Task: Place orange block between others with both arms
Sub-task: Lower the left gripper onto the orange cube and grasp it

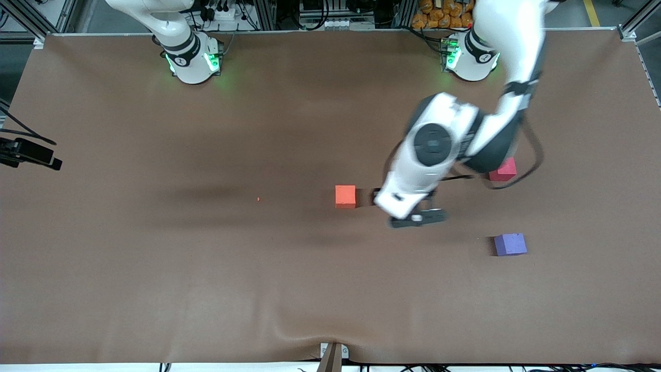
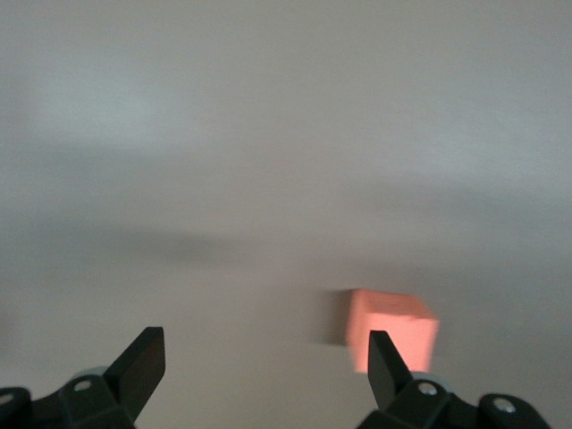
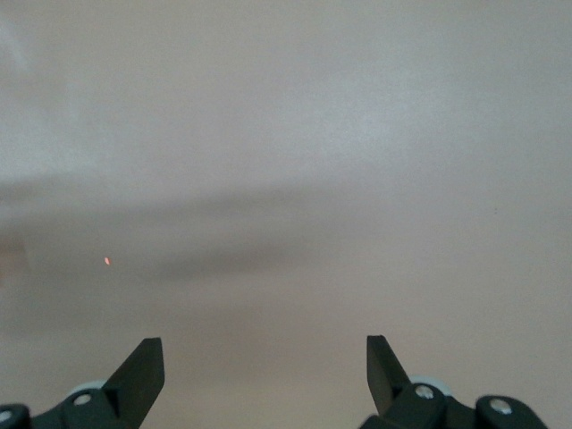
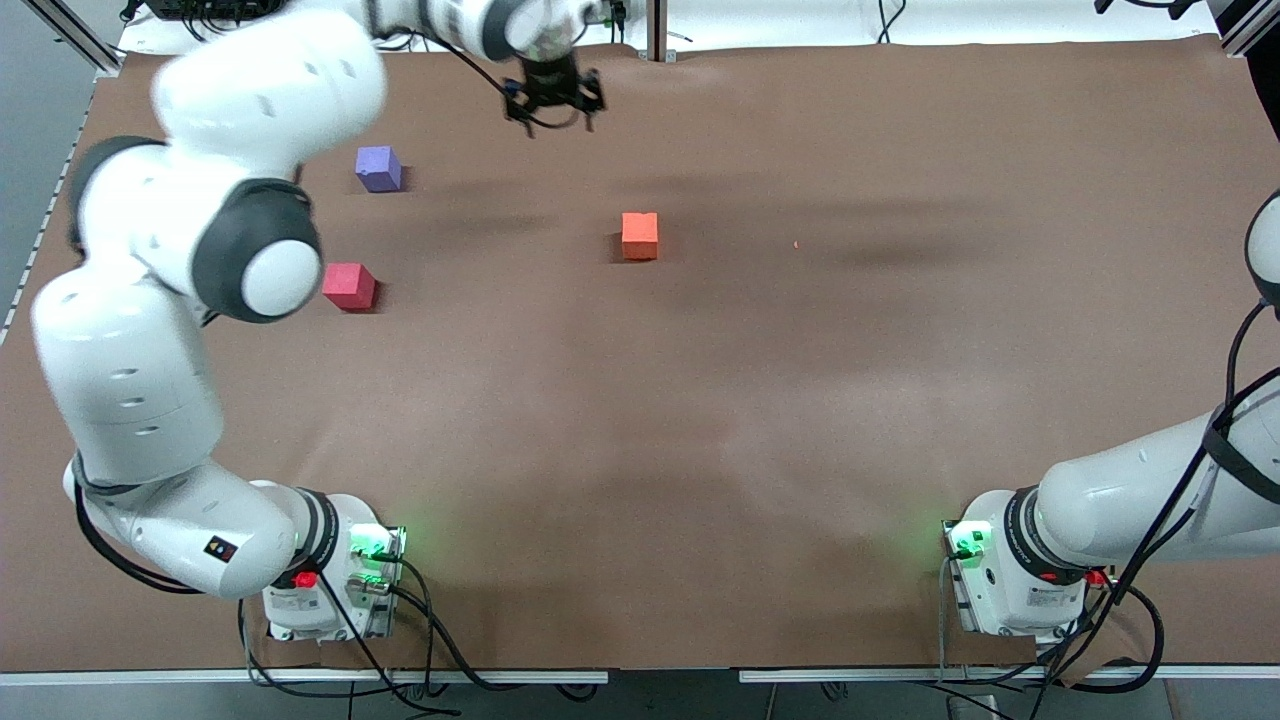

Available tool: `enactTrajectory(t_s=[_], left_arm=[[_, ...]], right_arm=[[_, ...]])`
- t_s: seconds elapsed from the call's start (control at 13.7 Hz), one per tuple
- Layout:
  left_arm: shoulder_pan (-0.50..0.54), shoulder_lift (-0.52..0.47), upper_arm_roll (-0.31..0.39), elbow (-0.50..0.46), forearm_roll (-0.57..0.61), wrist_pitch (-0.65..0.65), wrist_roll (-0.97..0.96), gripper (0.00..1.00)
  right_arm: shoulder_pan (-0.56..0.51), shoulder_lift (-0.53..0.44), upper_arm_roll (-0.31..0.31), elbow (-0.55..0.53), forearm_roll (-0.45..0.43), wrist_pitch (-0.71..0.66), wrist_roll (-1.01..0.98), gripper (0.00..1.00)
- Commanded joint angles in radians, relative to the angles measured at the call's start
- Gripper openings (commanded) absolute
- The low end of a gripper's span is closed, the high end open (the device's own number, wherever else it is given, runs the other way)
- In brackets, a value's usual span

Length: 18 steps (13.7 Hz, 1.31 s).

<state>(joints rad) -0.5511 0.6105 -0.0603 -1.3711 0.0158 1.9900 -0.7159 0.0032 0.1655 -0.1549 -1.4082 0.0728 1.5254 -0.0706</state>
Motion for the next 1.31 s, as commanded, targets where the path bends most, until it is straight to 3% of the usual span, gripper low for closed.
enactTrajectory(t_s=[0.0, 0.15, 0.51, 0.73, 1.24], left_arm=[[-0.099, 0.115, 0.025, 0.075, -0.008, 0.087, -0.059, 1.0], [-0.128, 0.152, 0.027, 0.083, -0.008, 0.115, -0.063, 1.0], [-0.153, 0.199, 0.019, 0.07, -0.005, 0.128, -0.028, 1.0], [-0.153, 0.199, 0.016, 0.026, -0.013, 0.127, 0.013, 1.0], [-0.153, 0.245, 0.002, 0.021, -0.04, 0.128, 0.013, 1.0]], right_arm=[[-0.005, -0.023, 0.015, -0.034, -0.028, 0.027, -0.017, 1.0], [0.0, -0.021, 0.015, -0.034, -0.028, 0.091, -0.018, 1.0], [0.035, -0.018, 0.014, -0.055, -0.028, 0.096, 0.001, 1.0], [0.049, -0.021, 0.014, -0.057, -0.025, 0.075, 0.038, 1.0], [0.06, -0.035, -0.009, -0.072, -0.027, -0.053, 0.037, 1.0]])
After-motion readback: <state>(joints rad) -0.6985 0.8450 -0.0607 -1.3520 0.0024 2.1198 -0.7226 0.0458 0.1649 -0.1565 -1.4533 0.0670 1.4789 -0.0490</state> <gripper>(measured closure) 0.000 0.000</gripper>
